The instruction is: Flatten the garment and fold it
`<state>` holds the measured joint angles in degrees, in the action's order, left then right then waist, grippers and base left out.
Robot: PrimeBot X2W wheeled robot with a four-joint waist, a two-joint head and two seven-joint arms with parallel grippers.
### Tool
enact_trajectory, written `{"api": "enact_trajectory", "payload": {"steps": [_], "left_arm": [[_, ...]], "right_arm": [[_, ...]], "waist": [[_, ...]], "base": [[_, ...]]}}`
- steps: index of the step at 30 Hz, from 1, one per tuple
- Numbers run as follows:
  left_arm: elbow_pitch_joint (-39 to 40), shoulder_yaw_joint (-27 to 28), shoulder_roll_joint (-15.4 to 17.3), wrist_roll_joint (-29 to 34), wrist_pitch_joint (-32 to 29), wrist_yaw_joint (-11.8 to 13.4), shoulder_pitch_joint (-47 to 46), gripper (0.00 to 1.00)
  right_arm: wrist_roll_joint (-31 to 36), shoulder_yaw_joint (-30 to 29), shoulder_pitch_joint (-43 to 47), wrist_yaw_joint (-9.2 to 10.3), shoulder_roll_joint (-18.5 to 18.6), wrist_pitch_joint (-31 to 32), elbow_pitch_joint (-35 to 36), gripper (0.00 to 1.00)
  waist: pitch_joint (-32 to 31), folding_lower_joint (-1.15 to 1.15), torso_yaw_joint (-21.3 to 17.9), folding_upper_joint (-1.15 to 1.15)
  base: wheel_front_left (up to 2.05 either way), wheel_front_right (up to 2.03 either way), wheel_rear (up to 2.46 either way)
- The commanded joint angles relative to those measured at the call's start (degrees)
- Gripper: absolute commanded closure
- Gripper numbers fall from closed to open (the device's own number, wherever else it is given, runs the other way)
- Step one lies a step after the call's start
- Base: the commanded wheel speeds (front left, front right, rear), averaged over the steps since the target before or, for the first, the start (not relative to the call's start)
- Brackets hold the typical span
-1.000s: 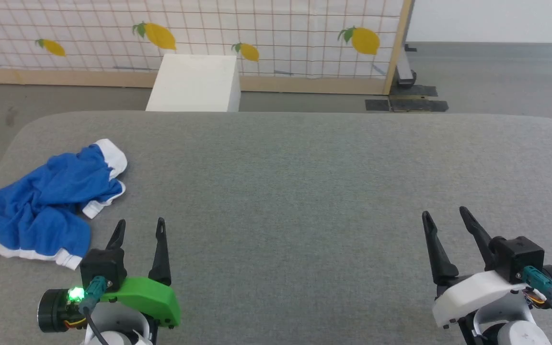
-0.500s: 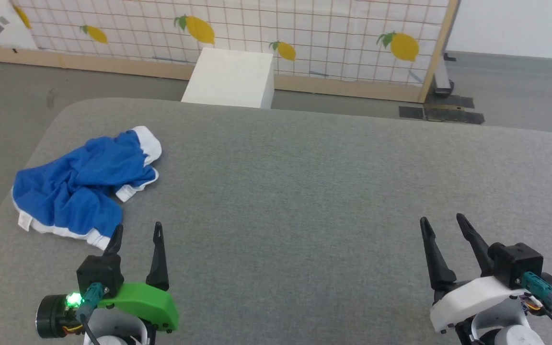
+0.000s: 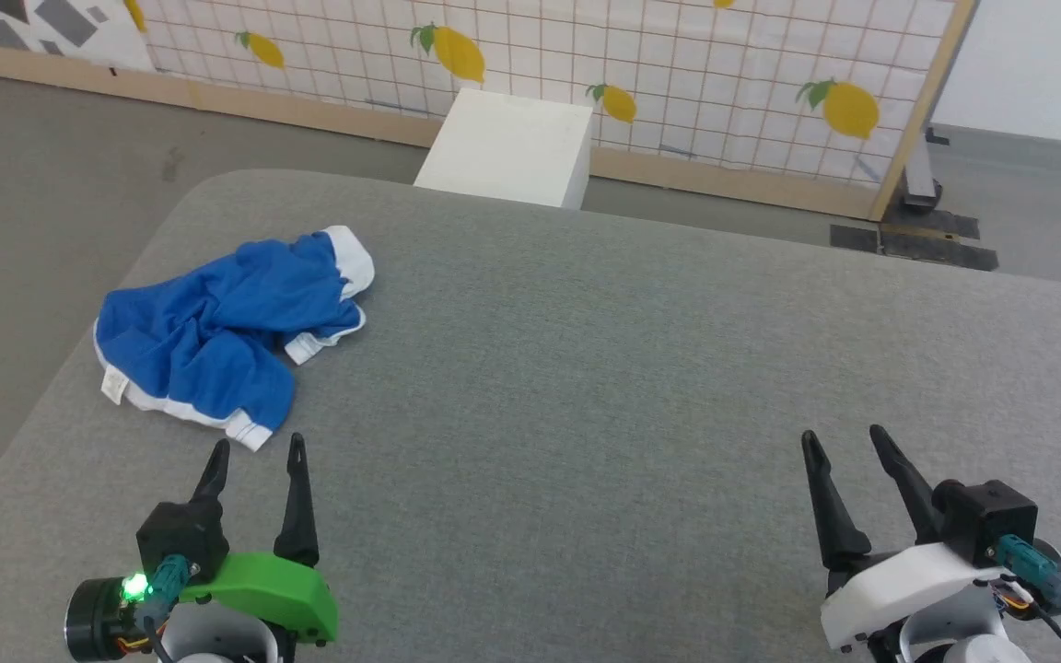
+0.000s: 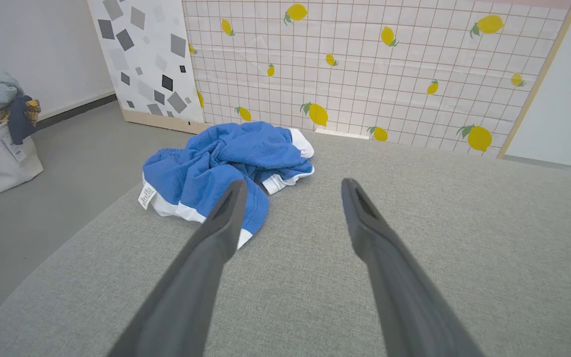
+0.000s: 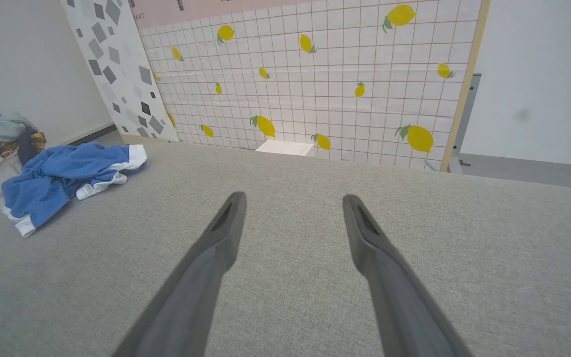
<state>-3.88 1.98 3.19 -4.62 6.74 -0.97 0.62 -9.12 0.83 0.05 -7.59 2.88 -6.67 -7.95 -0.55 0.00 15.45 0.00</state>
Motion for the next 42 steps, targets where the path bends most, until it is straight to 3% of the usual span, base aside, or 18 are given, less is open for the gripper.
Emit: {"api": "enact_trajectory", "payload": {"steps": [1, 42], "left_arm": [[-0.32, 0.3, -0.16, -0.18, 0.74, -0.25, 1.08, 0.0], [-1.88, 1.45, -0.26, -2.2, 5.56, -0.31, 3.36, 0.0]], "right_arm": [[-0.42, 0.22, 0.51, 0.05, 0.0, -0.76, -0.52, 0.0], [-4.51, 1.29, 1.4, 0.08, -0.01, -5.61, -5.64, 0.0]], "waist": [[-0.1, 0.0, 0.88, 0.0], [-1.08, 0.0, 10.04, 0.0]], "base": [[0.0, 0.0, 0.0], [0.0, 0.0, 0.0]]}}
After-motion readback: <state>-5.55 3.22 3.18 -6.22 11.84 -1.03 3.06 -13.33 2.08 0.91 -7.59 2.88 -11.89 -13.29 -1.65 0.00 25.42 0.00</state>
